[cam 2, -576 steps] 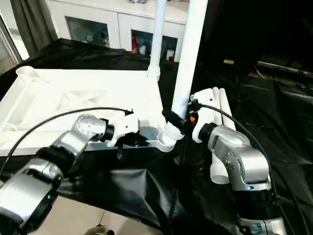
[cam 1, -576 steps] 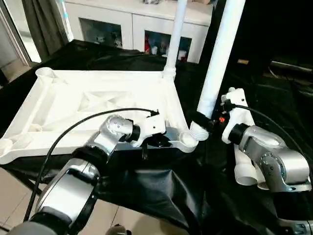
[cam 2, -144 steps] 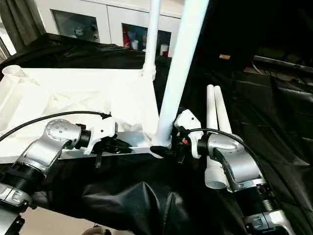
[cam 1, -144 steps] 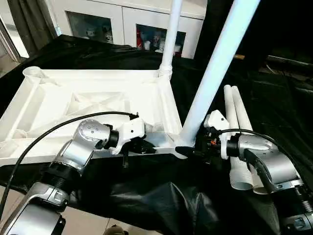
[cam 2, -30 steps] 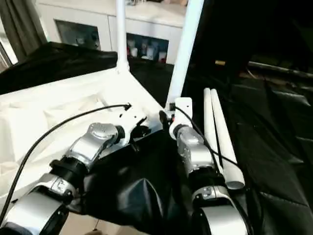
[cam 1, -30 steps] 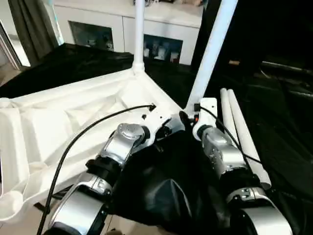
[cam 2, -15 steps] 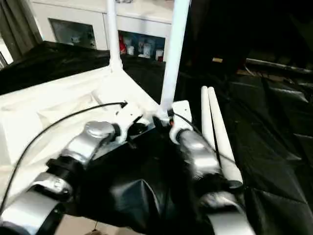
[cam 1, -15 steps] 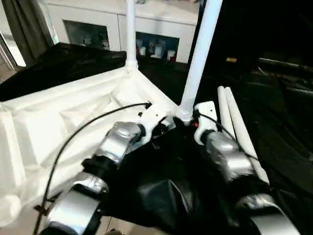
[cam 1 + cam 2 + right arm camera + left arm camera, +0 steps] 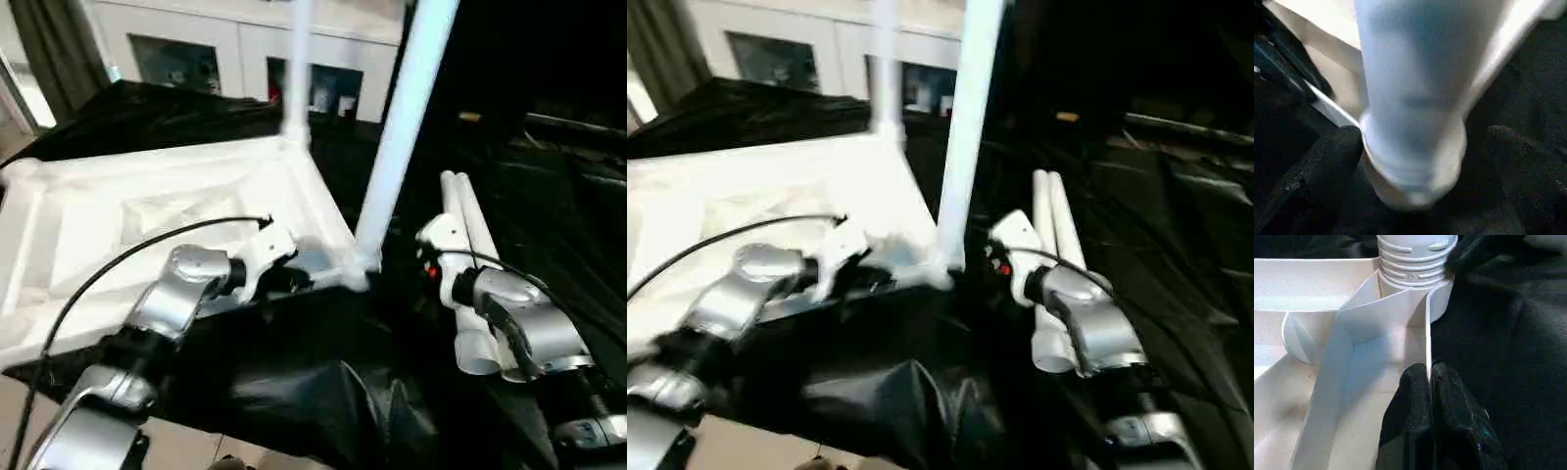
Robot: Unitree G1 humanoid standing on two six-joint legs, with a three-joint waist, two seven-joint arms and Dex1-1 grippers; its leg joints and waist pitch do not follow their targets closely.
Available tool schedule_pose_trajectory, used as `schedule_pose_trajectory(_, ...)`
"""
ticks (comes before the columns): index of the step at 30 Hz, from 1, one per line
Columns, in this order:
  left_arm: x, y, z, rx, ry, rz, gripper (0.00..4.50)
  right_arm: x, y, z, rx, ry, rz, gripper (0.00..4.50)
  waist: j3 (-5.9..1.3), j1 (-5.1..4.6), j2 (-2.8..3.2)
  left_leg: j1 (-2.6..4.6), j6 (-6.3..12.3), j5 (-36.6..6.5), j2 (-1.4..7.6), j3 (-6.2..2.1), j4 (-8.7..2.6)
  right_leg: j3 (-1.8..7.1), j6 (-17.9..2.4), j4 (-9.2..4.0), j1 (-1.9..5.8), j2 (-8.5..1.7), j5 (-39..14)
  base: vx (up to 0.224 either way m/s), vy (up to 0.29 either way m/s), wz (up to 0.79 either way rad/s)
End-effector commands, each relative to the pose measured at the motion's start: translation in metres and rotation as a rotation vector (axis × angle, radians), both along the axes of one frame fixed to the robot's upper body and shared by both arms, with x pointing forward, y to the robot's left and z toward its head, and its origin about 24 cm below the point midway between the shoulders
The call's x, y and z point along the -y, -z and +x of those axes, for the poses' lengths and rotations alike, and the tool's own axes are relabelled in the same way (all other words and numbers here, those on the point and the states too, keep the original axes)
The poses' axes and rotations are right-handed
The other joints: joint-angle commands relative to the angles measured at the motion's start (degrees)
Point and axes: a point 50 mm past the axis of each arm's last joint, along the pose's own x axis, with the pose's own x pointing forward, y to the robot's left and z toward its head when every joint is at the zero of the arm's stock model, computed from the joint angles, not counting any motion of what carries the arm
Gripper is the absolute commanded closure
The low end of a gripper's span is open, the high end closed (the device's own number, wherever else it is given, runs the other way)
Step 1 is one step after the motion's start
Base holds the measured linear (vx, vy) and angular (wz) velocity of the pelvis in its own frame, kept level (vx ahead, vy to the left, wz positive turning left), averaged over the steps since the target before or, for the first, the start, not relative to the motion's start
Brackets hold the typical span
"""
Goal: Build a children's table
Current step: Rotate leg to tighten
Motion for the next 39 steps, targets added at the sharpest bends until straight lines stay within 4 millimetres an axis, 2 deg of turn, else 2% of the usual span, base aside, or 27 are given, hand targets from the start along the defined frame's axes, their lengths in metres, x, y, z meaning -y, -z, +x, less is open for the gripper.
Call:
schedule_pose_trajectory(1,0.012,-0.010,-0.003,0.031,0.075,-0.066,4.50,0.001,-0.002,-0.003,-0.013,-0.023,0.010,0.06,-3.41,0.06,-0.19,0.81,4.18,-6.5,3.30,-1.30,-3.64,4.07,-11.7,-4.34,3.12,-5.20,-6.9,0.000,0.000,0.00)
schedule_pose_trajectory(2,0.010,-0.010,-0.003,0.031,0.075,-0.061,4.50,0.000,-0.002,-0.004,-0.023,-0.042,0.011,0.06,-3.44,0.21,-0.35,0.66,4.10,-6.3,3.24,-1.30,-3.61,4.06,-11.5,-4.29,3.25,-5.21,-6.8,0.000,0.000,0.00)
schedule_pose_trajectory(5,0.007,-0.010,-0.005,0.027,0.082,-0.059,4.50,-0.001,-0.001,-0.007,-0.033,-0.067,0.011,0.33,-3.43,0.39,-0.34,0.51,3.80,-6.2,3.23,-1.40,-3.64,4.02,-10.9,-4.27,3.37,-5.31,-7.1,0.000,0.000,0.00)
schedule_pose_trajectory(7,0.007,-0.011,-0.006,0.025,0.084,-0.059,4.50,-0.002,-0.001,-0.007,-0.035,-0.069,0.015,0.33,-3.48,0.43,-0.32,0.51,3.80,-5.8,3.20,-1.38,-3.60,4.05,-10.6,-4.21,3.38,-5.28,-6.6,0.000,0.000,0.00)
schedule_pose_trajectory(9,0.006,-0.010,-0.006,0.023,0.085,-0.055,4.50,-0.002,-0.001,-0.007,-0.036,-0.074,0.015,0.69,-3.46,0.33,-0.45,0.43,3.91,-5.6,3.12,-1.38,-3.59,4.00,-10.6,-4.18,3.37,-5.22,-6.4,0.000,0.000,0.00)
schedule_pose_trajectory(12,0.005,-0.010,-0.006,0.023,0.083,-0.051,4.50,-0.003,-0.001,-0.007,-0.038,-0.079,0.012,0.85,-3.43,0.36,-0.44,0.44,3.75,-5.6,3.09,-1.39,-3.57,4.00,-10.3,-4.26,3.35,-5.23,-7.2,0.000,0.000,0.00)
schedule_pose_trajectory(19,0.004,-0.010,-0.007,0.023,0.081,-0.049,4.50,-0.003,0.000,-0.007,-0.040,-0.080,0.015,1.54,-3.48,0.39,-0.36,0.43,3.81,-5.4,3.06,-1.39,-3.54,3.98,-10.5,-4.17,3.37,-5.18,-6.5,0.000,0.000,0.00)
schedule_pose_trajectory(25,0.004,-0.010,-0.006,0.023,0.077,-0.051,4.50,-0.005,0.003,-0.008,-0.052,-0.056,0.046,1.71,-3.51,0.36,-0.43,0.39,3.82,-5.3,3.03,-1.39,-3.51,3.96,-10.6,-4.09,3.44,-5.15,-6.0,0.000,0.000,0.00)
schedule_pose_trajectory(29,0.006,-0.008,-0.002,0.031,0.028,-0.048,4.50,-0.009,0.013,-0.007,-0.078,0.027,0.086,1.74,-3.47,0.26,-0.38,0.39,3.14,-5.9,3.02,-1.42,-3.57,3.95,-10.6,-4.17,3.36,-5.15,-7.0,0.000,0.000,0.00)
schedule_pose_trajectory(30,0.007,-0.006,0.002,0.038,-0.018,-0.039,4.50,-0.011,0.018,-0.005,-0.088,0.093,0.092,1.75,-3.45,0.22,-0.51,0.42,3.02,-6.1,3.05,-1.44,-3.62,3.93,-10.4,-4.25,3.38,-5.21,-7.6,0.000,0.000,0.00)
schedule_pose_trajectory(31,0.008,-0.004,0.005,0.046,-0.060,-0.025,4.50,-0.013,0.023,-0.002,-0.099,0.157,0.096,1.75,-3.40,0.13,-0.36,0.48,2.93,-6.4,3.05,-1.40,-3.63,3.95,-10.4,-4.29,3.19,-5.17,-8.0,0.000,0.000,0.00)
schedule_pose_trajectory(32,0.010,-0.002,0.010,0.058,-0.119,-0.011,4.50,-0.016,0.028,0.001,-0.110,0.234,0.095,1.75,-3.38,0.06,-0.33,0.61,1.96,-7.3,3.06,-1.50,-3.73,3.93,-10.0,-4.57,3.17,-5.30,-10.1,0.000,0.000,0.00)
schedule_pose_trajectory(33,0.014,0.001,0.015,0.068,-0.193,0.003,4.50,-0.020,0.035,0.005,-0.128,0.353,0.089,1.75,-3.25,-0.19,-0.20,0.91,1.08,-8.2,3.11,-1.46,-3.90,3.97,-9.8,-4.85,2.81,-5.23,-11.9,0.000,0.000,0.00)
schedule_pose_trajectory(34,0.015,0.002,0.017,0.070,-0.208,0.006,4.50,-0.021,0.036,0.006,-0.133,0.377,0.089,1.75,-3.05,-0.32,-0.19,0.91,0.51,-9.2,3.05,-1.54,-4.02,3.93,-9.6,-5.04,2.72,-5.25,-13.6,0.000,0.000,0.00)
schedule_pose_trajectory(35,0.018,0.003,0.021,0.078,-0.266,0.011,4.50,-0.025,0.040,0.008,-0.145,0.439,0.095,1.75,-3.07,-0.45,-0.23,0.96,-0.37,-10.6,2.96,-1.65,-4.12,3.89,-8.7,-5.38,2.94,-5.44,-16.7,0.000,0.000,0.00)
schedule_pose_trajectory(39,0.038,0.007,0.027,0.048,-0.388,-0.013,4.50,-0.052,0.041,0.017,-0.173,0.576,0.165,1.76,-3.01,-0.58,-0.04,1.39,-1.08,-12.6,2.98,-1.74,-4.24,4.07,-7.8,-5.89,2.69,-5.58,-18.9,0.000,0.000,0.00)
